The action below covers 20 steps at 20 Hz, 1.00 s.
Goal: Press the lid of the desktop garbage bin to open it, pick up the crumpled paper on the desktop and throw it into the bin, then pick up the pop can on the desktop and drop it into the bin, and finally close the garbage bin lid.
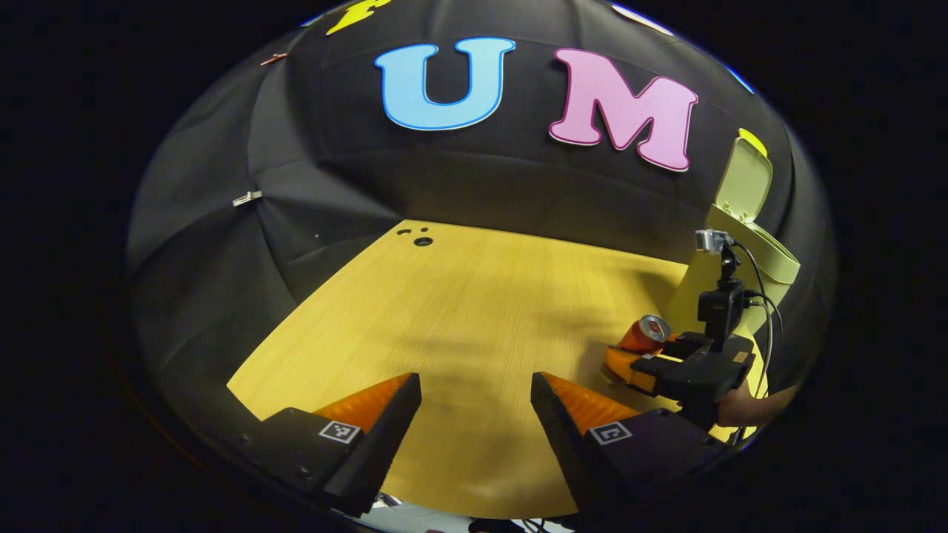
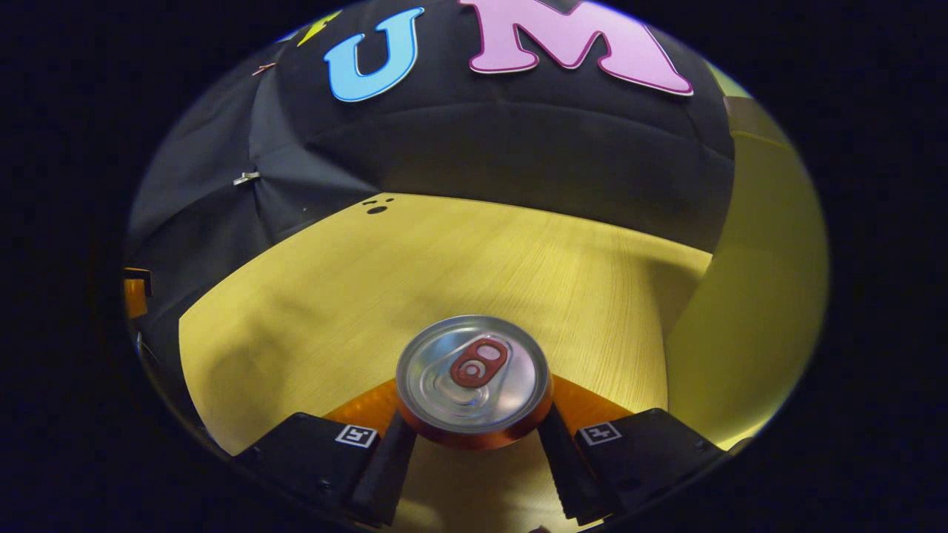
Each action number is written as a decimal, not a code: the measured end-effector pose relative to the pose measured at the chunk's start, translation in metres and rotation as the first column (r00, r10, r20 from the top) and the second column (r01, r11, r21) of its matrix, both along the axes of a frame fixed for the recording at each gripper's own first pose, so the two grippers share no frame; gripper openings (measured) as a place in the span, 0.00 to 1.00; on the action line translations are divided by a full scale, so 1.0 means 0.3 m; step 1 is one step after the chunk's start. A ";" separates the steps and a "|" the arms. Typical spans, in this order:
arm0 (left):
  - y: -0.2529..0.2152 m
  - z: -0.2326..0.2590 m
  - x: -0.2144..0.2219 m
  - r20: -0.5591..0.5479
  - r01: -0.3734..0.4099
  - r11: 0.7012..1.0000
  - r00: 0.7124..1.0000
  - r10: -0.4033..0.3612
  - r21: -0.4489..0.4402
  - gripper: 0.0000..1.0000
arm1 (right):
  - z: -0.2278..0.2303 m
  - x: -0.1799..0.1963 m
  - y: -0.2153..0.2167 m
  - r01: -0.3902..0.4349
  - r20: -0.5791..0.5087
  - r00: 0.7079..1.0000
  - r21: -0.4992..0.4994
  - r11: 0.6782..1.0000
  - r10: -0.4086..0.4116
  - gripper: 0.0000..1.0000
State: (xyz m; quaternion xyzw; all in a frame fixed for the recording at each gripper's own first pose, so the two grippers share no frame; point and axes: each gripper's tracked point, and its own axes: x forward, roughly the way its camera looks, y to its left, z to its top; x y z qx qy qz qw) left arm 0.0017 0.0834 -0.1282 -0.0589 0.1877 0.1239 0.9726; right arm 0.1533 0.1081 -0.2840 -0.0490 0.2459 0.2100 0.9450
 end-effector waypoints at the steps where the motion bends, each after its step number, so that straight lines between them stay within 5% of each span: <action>1: -0.013 -0.003 -0.003 0.004 -0.010 1.000 1.000 0.010 -0.006 0.96 | 0.023 -0.015 0.004 -0.021 0.004 1.000 -0.005 1.000 0.021 0.83; 10: -0.115 0.001 -0.019 0.057 0.111 0.994 0.992 -0.111 0.002 0.96 | 0.511 -0.181 -0.046 -0.066 0.157 0.986 0.032 0.997 0.060 0.83; 15: -0.122 0.000 -0.078 0.079 0.164 0.986 0.984 -0.162 -0.011 0.96 | 0.850 -0.201 -0.175 0.040 0.241 0.968 0.139 0.989 -0.073 0.82; 20: -0.130 0.045 -0.106 0.098 0.200 0.980 0.975 -0.201 0.019 0.96 | 1.090 -0.193 -0.407 0.171 0.324 0.920 0.175 0.970 -0.221 0.82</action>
